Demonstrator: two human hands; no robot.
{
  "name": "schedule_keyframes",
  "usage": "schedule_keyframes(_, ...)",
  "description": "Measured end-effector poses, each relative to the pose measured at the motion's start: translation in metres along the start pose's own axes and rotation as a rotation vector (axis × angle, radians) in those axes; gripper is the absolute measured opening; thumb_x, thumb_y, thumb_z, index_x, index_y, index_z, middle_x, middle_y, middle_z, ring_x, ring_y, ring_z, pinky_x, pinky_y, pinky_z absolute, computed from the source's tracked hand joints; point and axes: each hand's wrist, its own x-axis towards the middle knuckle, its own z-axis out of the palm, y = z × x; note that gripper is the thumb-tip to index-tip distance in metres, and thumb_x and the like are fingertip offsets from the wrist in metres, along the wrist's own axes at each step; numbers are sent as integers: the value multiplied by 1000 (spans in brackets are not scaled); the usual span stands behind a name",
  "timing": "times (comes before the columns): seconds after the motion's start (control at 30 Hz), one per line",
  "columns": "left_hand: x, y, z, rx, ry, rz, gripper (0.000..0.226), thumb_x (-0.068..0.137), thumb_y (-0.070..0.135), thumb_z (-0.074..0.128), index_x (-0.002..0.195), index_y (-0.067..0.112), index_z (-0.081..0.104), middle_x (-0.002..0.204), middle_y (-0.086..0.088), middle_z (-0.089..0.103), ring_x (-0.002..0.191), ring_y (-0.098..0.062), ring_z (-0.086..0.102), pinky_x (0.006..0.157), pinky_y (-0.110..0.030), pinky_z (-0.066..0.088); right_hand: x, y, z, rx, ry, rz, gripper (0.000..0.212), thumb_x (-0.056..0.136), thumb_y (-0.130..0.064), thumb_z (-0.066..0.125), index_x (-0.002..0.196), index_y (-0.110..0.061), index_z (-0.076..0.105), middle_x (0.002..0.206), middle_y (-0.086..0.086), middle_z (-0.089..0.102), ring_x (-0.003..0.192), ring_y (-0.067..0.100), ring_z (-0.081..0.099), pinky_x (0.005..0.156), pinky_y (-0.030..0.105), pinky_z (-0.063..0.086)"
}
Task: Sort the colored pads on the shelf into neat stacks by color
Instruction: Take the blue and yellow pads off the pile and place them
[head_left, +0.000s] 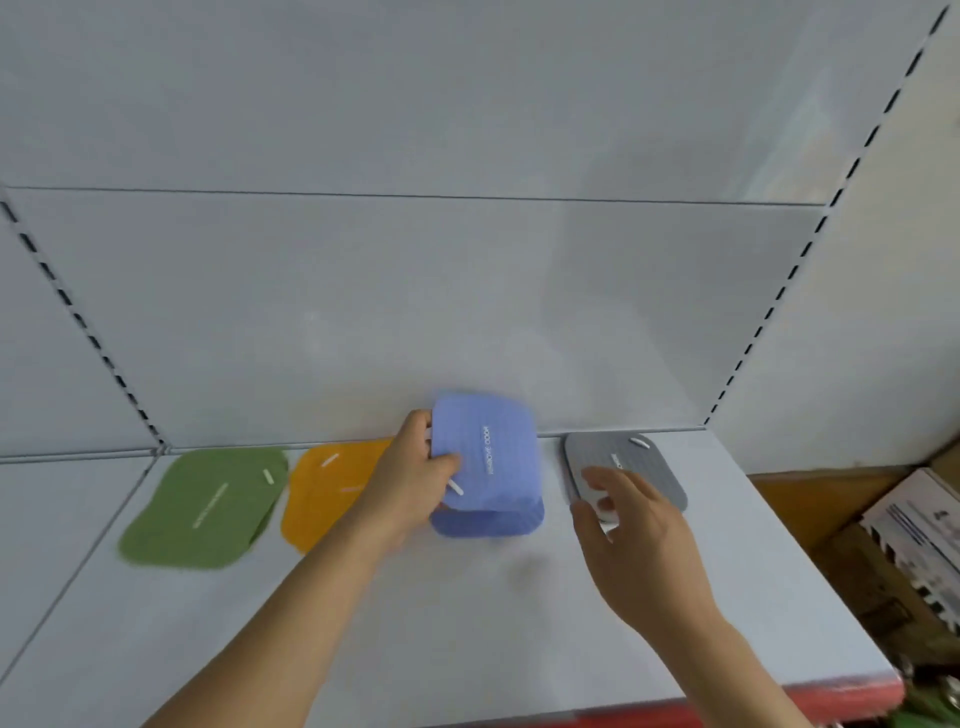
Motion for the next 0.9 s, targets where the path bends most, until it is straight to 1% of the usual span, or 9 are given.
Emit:
schedule_keyframes(0.13,5,-5,27,540,82,22,53,95,14,60,145,15,43,122,-8,67,106,-31,64,87,-42,55,-5,27,-13,-14,-30,-16,31,93,-27,72,123,-24,69,111,-10,68,82,16,68,68,36,58)
schedule_keyframes(0.2,4,-2,35,635,83,44,57,96,14,59,149,15,39,115,-7,65,100,-31,62,80,-40,54,-6,36,-16,-6,-40,-32,30,93,-28,71,123,-25,69,111,-10,68,82,16,67,67,36,58)
schedule_keyframes(0.3,2,2,41,553,53,-16,62,96,14,61,152,20,36,117,-4,61,99,-28,62,69,-39,59,-2,39,-17,14,-68,-37,30,94,-32,68,124,-27,68,115,-13,67,89,15,67,71,35,59)
schedule_keyframes(0.37,0,3,43,550,72,-20,62,94,14,61,152,20,38,125,-8,65,105,-30,65,79,-43,62,0,39,-16,33,-84,-48,29,95,-33,67,124,-28,67,117,-15,66,94,14,67,73,36,59)
schedule_keyframes(0.5,-6,5,45,850,122,59,73,99,23,60,161,15,22,121,-11,68,107,-33,66,81,-39,54,2,40,-11,45,-97,-95,29,94,-32,67,122,-25,68,116,-12,66,98,18,67,74,37,59)
schedule_keyframes(0.57,-9,9,45,1055,182,74,83,101,31,59,165,13,10,131,-11,63,115,-32,62,85,-38,50,3,40,-10,5,-77,-140,29,93,-28,70,121,-22,68,117,-8,68,102,23,65,76,37,59)
schedule_keyframes(0.67,-17,11,38,1230,277,166,74,99,40,59,161,15,28,133,-9,58,118,-32,56,89,-39,50,6,41,-5,-85,-37,-252,30,91,-24,72,118,-14,68,119,1,69,109,32,62,83,40,58)
schedule_keyframes(0.77,-26,0,25,1248,317,283,61,91,43,62,143,11,56,119,-10,66,109,-36,62,84,-45,54,8,40,5,-156,-79,-301,37,96,-37,62,123,-11,64,124,7,65,123,35,56,99,46,53)
schedule_keyframes(0.9,-47,-15,2,1263,349,374,54,92,47,49,128,11,65,117,-9,67,111,-37,62,90,-49,53,2,24,20,-174,-148,-312,50,100,-49,46,132,-13,60,135,11,62,135,37,51,107,50,48)
